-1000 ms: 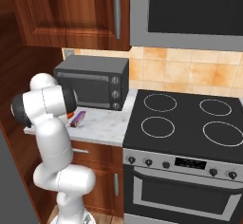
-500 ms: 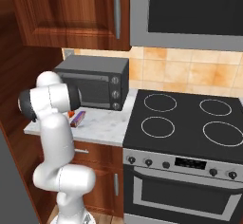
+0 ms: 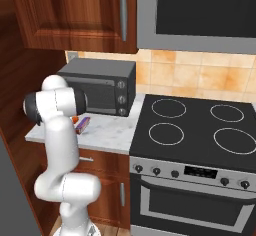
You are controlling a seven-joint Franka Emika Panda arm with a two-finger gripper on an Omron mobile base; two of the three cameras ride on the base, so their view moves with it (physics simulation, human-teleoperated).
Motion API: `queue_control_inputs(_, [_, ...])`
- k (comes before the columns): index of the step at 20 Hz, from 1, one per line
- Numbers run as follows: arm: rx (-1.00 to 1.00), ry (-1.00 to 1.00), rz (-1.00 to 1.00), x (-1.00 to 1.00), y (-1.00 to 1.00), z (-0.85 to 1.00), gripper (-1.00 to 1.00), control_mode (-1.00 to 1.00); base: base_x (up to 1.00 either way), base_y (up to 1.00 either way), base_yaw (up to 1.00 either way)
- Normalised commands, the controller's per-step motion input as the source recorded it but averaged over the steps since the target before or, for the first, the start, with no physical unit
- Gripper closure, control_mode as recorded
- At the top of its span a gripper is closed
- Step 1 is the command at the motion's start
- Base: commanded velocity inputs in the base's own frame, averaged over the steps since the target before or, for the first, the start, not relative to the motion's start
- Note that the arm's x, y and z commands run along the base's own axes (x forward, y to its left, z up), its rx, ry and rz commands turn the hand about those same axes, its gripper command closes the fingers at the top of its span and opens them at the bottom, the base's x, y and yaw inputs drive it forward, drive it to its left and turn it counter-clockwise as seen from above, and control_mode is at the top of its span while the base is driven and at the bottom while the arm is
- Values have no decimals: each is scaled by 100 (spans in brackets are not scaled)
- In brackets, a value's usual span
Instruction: Place the carrot and lime inside the fridge drawer. Close the drawer after placing the vegetables.
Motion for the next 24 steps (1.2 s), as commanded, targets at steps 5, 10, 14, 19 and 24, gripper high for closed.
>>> queue_control_inputs(5, [0, 2, 0, 0, 6, -33, 100, -100, 0, 0, 0])
queue_control_inputs(10, [0, 0, 0, 0, 0, -2, 100, -100, 0, 0, 0])
queue_control_inputs(14, [4, -15, 0, -62, -9, 14, 100, -100, 0, 0, 0])
queue_control_inputs(19, [10, -28, 1, -84, -15, 69, 100, -100, 0, 0, 0])
queue_control_inputs(24, [9, -21, 1, -85, -39, 95, 100, -100, 0, 0, 0])
